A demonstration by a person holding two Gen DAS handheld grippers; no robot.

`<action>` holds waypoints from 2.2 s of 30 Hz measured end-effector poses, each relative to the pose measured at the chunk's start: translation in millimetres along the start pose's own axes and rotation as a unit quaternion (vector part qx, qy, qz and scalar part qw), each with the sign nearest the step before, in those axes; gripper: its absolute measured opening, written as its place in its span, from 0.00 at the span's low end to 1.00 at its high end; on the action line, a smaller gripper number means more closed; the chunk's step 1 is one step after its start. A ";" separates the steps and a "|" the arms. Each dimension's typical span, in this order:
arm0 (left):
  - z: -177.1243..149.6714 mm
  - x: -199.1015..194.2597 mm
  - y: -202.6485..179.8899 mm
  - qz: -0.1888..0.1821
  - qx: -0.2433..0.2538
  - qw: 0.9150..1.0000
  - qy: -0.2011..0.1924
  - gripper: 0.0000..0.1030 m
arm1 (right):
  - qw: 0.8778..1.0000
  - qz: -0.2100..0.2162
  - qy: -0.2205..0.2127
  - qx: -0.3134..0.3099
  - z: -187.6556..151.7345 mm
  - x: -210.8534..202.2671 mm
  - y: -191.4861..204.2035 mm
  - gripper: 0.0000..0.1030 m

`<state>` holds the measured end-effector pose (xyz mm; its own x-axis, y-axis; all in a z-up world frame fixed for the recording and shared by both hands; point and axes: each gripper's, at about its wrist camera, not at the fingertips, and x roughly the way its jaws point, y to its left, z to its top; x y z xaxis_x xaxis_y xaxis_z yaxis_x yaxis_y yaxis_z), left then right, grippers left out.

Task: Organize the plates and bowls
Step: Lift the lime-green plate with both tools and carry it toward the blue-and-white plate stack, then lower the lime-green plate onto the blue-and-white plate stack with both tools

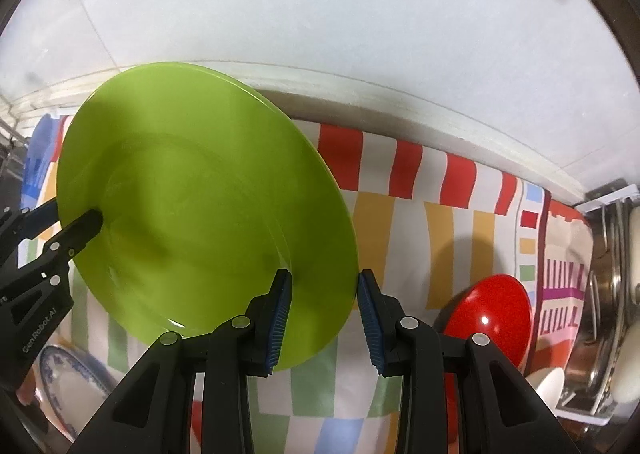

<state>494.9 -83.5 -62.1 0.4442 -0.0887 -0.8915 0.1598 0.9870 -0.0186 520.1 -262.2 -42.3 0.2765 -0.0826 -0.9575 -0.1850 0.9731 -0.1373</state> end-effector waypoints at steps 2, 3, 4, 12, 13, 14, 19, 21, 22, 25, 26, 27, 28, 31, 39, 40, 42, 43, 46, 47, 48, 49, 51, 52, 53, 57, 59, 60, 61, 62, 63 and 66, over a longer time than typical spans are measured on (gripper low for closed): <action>-3.2 -5.6 -3.2 0.001 -0.002 1.000 -0.004 0.37 | 1.000 -0.002 -0.004 0.000 -5.0 -7.3 6.1 0.34; -5.5 -11.0 -1.7 0.002 -0.002 1.000 -0.007 0.37 | 1.000 -0.003 -0.006 -0.001 -7.1 -12.4 8.7 0.34; -8.3 -17.1 -0.1 0.003 -0.003 1.000 -0.009 0.37 | 1.000 -0.003 -0.007 0.000 -10.2 -16.1 13.7 0.34; -37.7 -55.3 16.5 0.011 -0.008 1.000 -0.018 0.37 | 1.000 -0.005 -0.020 -0.008 -37.0 -47.6 37.5 0.34; -42.5 -59.6 18.7 0.012 -0.009 1.000 -0.018 0.37 | 1.000 -0.003 -0.021 -0.008 -40.8 -49.5 39.9 0.34; -46.3 -62.5 20.3 0.014 -0.010 1.000 -0.019 0.37 | 1.000 -0.002 -0.022 -0.009 -45.3 -52.1 43.2 0.34; -70.0 -88.4 31.6 0.024 -0.013 0.999 -0.023 0.37 | 1.000 0.005 -0.026 -0.014 -65.0 -66.7 61.4 0.34; -79.8 -97.2 36.4 0.027 -0.016 0.999 -0.024 0.37 | 0.999 0.007 -0.028 -0.017 -73.4 -74.0 69.9 0.34; -86.2 -101.9 40.2 0.028 -0.018 0.999 -0.026 0.37 | 0.999 0.008 -0.028 -0.020 -77.7 -77.1 73.9 0.34; -102.4 -112.8 48.8 0.032 -0.027 0.999 -0.028 0.38 | 0.999 0.011 -0.032 -0.024 -89.1 -85.7 84.8 0.34; -108.6 -115.8 52.3 0.033 -0.031 0.999 -0.026 0.38 | 0.999 0.012 -0.034 -0.027 -94.6 -89.2 90.5 0.34; -113.1 -117.6 54.6 0.033 -0.033 0.999 -0.025 0.38 | 0.999 0.012 -0.034 -0.028 -97.4 -91.6 94.4 0.34; -119.8 -120.2 57.7 0.033 -0.036 0.999 -0.022 0.38 | 0.999 0.013 -0.034 -0.031 -102.0 -93.2 98.8 0.34; -136.3 -126.4 64.2 0.035 -0.043 0.998 -0.016 0.38 | 0.999 0.012 -0.028 -0.044 -115.6 -96.7 113.4 0.34; -180.3 -127.8 78.9 0.048 -0.063 0.997 0.002 0.38 | 0.996 0.023 -0.002 -0.082 -146.3 -88.8 146.1 0.34; -184.5 -126.8 81.1 0.048 -0.066 0.997 0.005 0.38 | 0.996 0.024 0.001 -0.084 -148.6 -87.2 148.3 0.34; -192.2 -125.6 85.4 0.049 -0.074 0.996 0.008 0.38 | 0.995 0.029 0.009 -0.092 -153.8 -81.8 154.4 0.34; -195.1 -124.9 87.5 0.050 -0.078 0.996 0.010 0.38 | 0.995 0.030 0.012 -0.095 -155.7 -79.1 156.9 0.34; -205.6 -125.5 91.3 0.055 -0.085 0.995 0.012 0.38 | 0.994 0.035 0.021 -0.103 -160.9 -72.3 164.4 0.34; -208.5 -125.9 92.6 0.058 -0.086 0.995 0.011 0.38 | 0.993 0.039 0.025 -0.106 -162.8 -69.2 167.1 0.34; -212.1 -125.1 94.8 0.060 -0.091 0.994 0.013 0.38 | 0.993 0.042 0.028 -0.109 -164.7 -66.6 170.1 0.34; -214.8 -123.8 96.7 0.060 -0.096 0.993 0.015 0.38 | 0.992 0.043 0.030 -0.111 -166.0 -65.2 172.4 0.34; -219.9 -119.3 99.7 0.061 -0.102 0.993 0.023 0.38 | 0.991 0.043 0.031 -0.120 -170.0 -61.5 179.1 0.34; -223.2 -117.1 100.8 0.061 -0.106 0.992 0.028 0.38 | 0.991 0.043 0.031 -0.123 -170.8 -60.3 181.0 0.34; -226.7 -114.4 102.2 0.060 -0.108 0.992 0.033 0.38 | 0.991 0.044 0.032 -0.125 -171.9 -58.1 183.7 0.34; -237.5 -105.5 107.2 0.055 -0.119 0.990 0.050 0.38 | 0.990 0.043 0.035 -0.132 -175.0 -51.0 191.9 0.34; -243.0 -101.6 110.1 0.052 -0.126 0.989 0.057 0.38 | 0.989 0.040 0.035 -0.137 -177.0 -47.6 196.0 0.34; -244.9 -100.4 110.5 0.053 -0.127 0.989 0.060 0.38 | 0.989 0.040 0.036 -0.138 -177.0 -45.9 196.8 0.34; -247.0 -99.3 111.2 0.053 -0.129 0.988 0.062 0.38 | 0.989 0.041 0.037 -0.140 -177.8 -43.4 198.6 0.34; -248.5 -98.2 111.7 0.054 -0.130 0.988 0.063 0.38 | 0.988 0.042 0.039 -0.141 -178.1 -41.6 199.7 0.34; -251.1 -96.1 112.9 0.054 -0.133 0.987 0.067 0.38 | 0.988 0.043 0.041 -0.143 -178.7 -39.2 201.5 0.34; -256.4 -90.9 115.7 0.055 -0.140 0.986 0.076 0.38 | 0.987 0.045 0.047 -0.146 -180.3 -33.0 206.3 0.34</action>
<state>247.0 73.2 -99.3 0.3056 0.0208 -0.9519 -0.1411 0.9897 -0.0237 302.8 -97.5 -84.8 0.1594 -0.0315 -0.9867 -0.4735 0.8746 -0.1044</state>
